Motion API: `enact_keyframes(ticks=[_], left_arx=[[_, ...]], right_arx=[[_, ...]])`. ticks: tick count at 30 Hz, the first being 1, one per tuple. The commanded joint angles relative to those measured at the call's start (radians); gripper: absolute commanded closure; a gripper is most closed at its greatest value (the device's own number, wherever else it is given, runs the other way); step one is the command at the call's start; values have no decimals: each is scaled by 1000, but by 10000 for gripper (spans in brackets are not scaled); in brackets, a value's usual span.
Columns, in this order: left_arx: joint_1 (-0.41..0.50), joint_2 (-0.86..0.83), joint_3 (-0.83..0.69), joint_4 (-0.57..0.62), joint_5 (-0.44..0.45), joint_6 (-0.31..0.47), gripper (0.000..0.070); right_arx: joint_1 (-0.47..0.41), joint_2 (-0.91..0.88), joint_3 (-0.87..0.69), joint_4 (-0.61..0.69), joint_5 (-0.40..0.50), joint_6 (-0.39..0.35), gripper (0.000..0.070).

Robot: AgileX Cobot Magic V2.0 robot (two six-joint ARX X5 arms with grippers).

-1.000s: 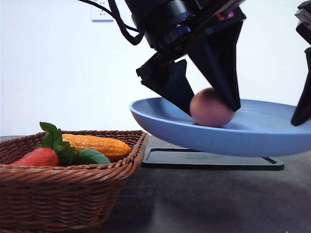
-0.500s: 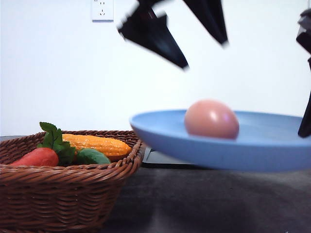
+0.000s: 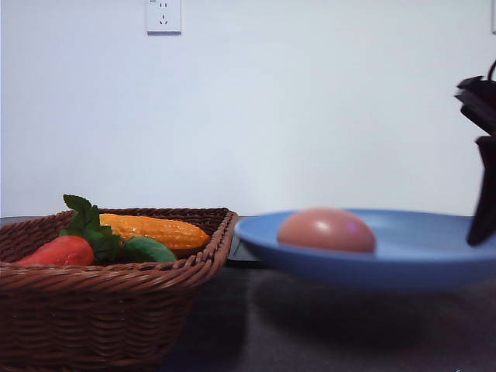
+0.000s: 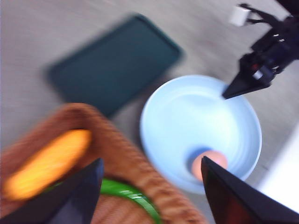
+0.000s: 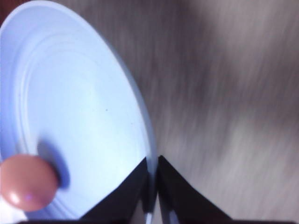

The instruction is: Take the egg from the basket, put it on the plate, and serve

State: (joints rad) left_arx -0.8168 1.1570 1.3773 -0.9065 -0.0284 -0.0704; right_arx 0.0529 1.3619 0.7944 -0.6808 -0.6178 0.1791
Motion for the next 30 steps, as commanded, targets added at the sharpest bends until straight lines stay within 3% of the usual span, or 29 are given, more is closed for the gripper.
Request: enact_keyframes(ticks=[1,12,19,30], left_arx=[[4,-23,25,-2,-31,-1,273],[38,-191,24,-60,-170,-2,274],[38,-229,24,-72,-190,-13,274],[38,-229,24,-92,-190,-28,274]], right_arx=[[-8,55,57,17,-14,-23,700],[-44,417,421,52,-10,-22,700],[-44,617,617,45,-11,1,700],[-49,724,709,28,-9,18,698]])
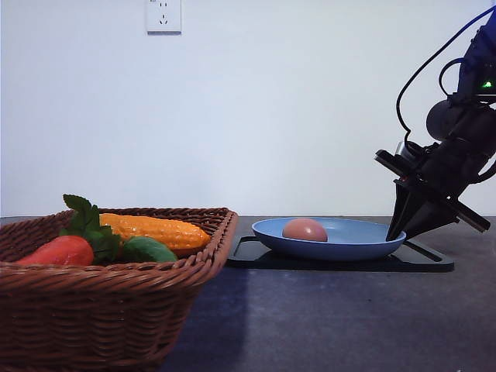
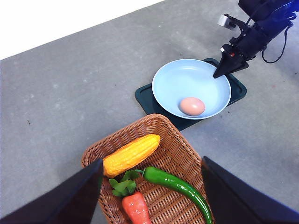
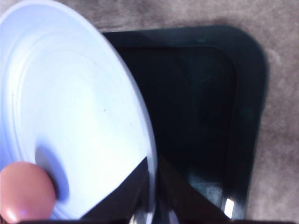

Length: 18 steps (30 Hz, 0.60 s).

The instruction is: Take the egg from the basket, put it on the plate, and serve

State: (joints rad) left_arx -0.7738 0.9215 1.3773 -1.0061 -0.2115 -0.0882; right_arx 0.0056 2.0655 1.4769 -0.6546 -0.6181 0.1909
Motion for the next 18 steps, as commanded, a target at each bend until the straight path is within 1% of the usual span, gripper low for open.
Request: enact_keyframes(ticks=[1,2,6,8,13,18], left_arx=[[-5,6,24,8,-6,-11,274],[-5,6,24,7,-6,-11,274],[-5,7,24,7,-6,-11,274],[-5,8,24,7,-6,-10,274],[-5,15,24,10,-7,-10,274],[-5,31,24,27,-6,-8,275]], right_arx=[[-2,21,26,3,-7,6,688],[-2,21,26,2,-6,6,662],[-2,21,27,-1,-6,5,502],[-2,20,27,0,-6,0,486],[-5,13,27,-10,-12,-10,485],[-30,-38,27,-59,-7,-21,486]])
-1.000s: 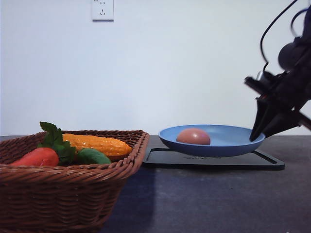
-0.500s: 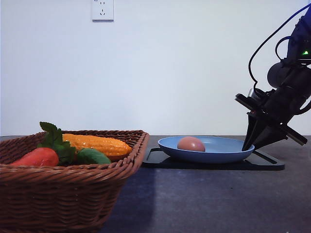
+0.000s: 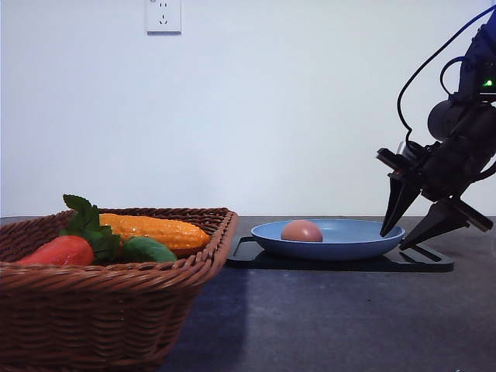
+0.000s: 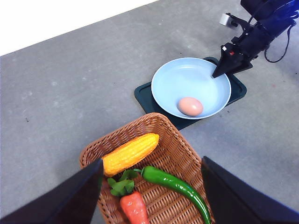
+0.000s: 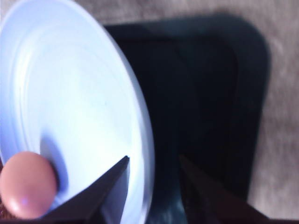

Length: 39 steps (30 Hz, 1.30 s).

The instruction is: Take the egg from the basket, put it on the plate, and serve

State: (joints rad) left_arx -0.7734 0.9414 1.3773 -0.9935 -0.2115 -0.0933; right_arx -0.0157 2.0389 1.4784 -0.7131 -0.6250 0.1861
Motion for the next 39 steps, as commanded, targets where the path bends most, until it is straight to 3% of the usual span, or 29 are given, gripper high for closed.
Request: enact_keyframes(ticks=[1,4,6,10,15,18,22,27,32,39], left_arx=[[-5,16,24,21,-6,-1,276],[-5,36,24,44,-7,3,299],[-5,54,24,57,-7,5,346],[2,96,24,73,-7,32,513],[21,153,24,72,-7,80,700],[56,178,23,67,-7,110,700],[128,182,8,67,-7,111,700],[210,153,-47,83,-6,108,700],[239,73,-193,185,-6,75,700],[239,-88,-469,388,-5,7,700]], right_arx=[[-15,-28,26,-14,0,-18,486],[-36,-88,26,-69,1,-43,497],[-45,-139,26,-116,9,-82,544],[-46,-230,25,-195,30,-151,637],[-5,-350,22,-261,32,-201,700],[42,-431,-2,-263,68,-202,700],[121,-554,-78,-247,187,-202,700],[229,-731,-240,-155,281,-200,700],[323,-923,-427,-13,372,-133,700],[463,-1159,-691,216,591,-43,700]])
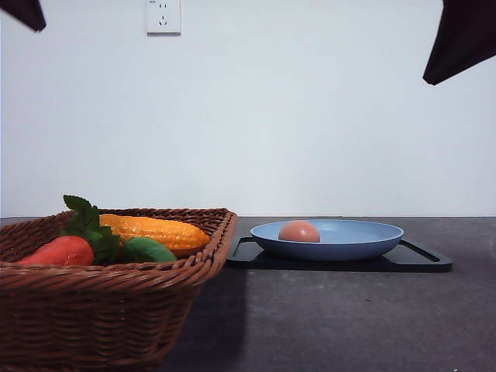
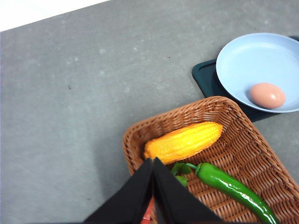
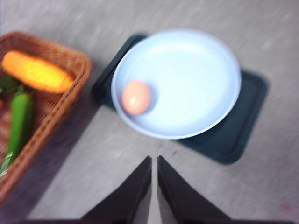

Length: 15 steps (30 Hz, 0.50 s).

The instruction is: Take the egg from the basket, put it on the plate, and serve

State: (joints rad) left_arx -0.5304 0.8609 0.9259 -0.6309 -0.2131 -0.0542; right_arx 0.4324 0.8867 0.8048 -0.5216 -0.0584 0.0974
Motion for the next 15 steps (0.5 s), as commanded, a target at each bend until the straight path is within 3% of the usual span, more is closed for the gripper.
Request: enact_keyframes(ticks=[1,8,15], left_arx=[[-5,-32,-57,53,-4,-46,700],[-6,-224,-314,210,-1,-161,700],[-6,-316,-406,231,-1,-213,700]], right_arx=[[32,-32,-52,55,51,57,700],[130,-166,-285,268,190,100,700],[156,-169,-396,417,217,107,700]])
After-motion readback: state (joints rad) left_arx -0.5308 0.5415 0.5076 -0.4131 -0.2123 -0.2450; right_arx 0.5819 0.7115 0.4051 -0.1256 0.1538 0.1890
